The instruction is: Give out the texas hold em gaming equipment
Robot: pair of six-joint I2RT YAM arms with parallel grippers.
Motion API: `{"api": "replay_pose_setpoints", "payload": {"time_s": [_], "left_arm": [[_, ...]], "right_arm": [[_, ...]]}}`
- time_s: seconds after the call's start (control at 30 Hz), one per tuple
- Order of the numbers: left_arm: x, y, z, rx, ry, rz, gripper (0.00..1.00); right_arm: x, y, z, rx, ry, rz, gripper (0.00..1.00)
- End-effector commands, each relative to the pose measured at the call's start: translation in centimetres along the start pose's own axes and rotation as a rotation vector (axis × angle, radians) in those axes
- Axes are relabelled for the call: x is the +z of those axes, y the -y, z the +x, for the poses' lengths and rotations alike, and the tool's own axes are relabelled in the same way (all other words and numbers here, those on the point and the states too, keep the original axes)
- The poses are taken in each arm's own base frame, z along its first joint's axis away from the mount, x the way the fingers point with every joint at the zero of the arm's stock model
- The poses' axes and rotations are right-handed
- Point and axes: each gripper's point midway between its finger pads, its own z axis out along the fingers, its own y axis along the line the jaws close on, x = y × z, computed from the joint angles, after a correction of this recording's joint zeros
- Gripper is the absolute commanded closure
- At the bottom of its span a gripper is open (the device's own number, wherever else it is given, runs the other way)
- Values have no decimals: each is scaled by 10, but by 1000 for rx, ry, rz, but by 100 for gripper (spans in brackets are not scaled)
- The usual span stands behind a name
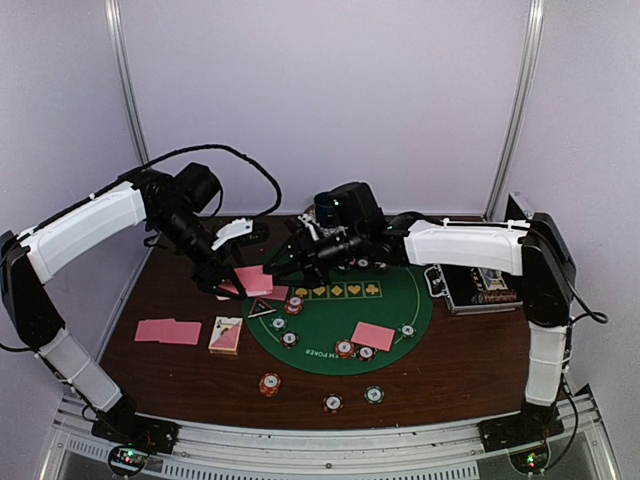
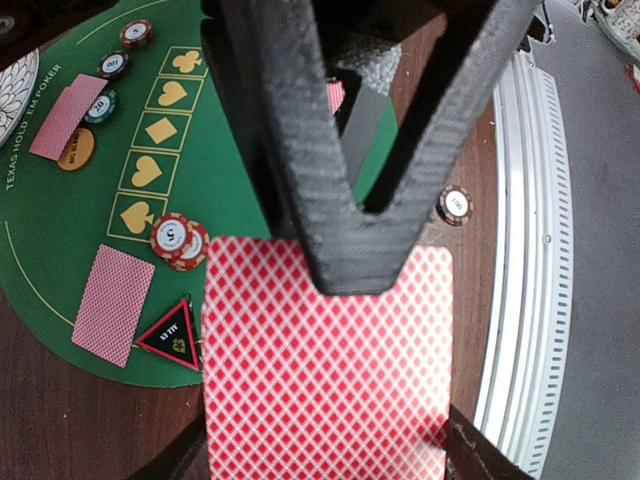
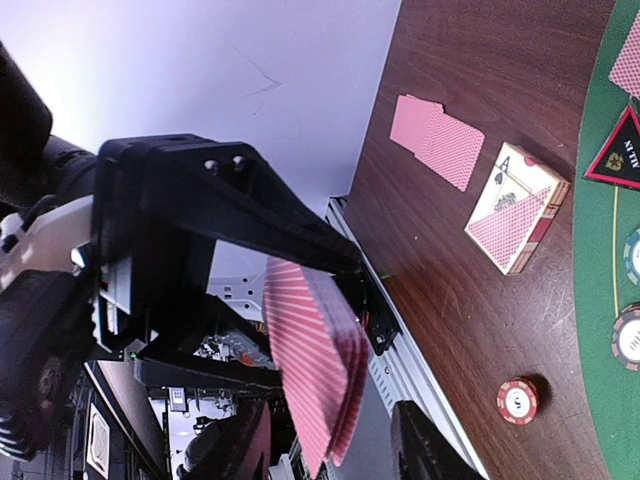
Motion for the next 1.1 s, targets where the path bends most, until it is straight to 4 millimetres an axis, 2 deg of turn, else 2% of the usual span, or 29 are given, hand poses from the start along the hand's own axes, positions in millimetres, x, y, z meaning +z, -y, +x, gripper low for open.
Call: {"api": "replay_pose_setpoints", "payload": {"time_s": [0.0,0.17,0.43,0.63,0.97,1.07], "left_arm": [[-6,-4,-7,32,28,-25,100],[-5,-4,-6,31,25,-25,100],[-5,-5,-5,34,20,-31,100],[-5,-6,-5,35,20,-32,100],[-5,-6,-4,35,13,-36,100],[-6,-6,-4,37,15,-37,100]], "right_arm": [[-14,-30,4,-18,5,-65,58],[-9,-32,7,-12,-12,-88,61],[-8,-39,8,-7,-21,-115,75],[-4,-35,10,20,-34,-127,77],[4,-37,8,61,-41,-191,88],[6,-36,7,65,-42,-193,89]]}}
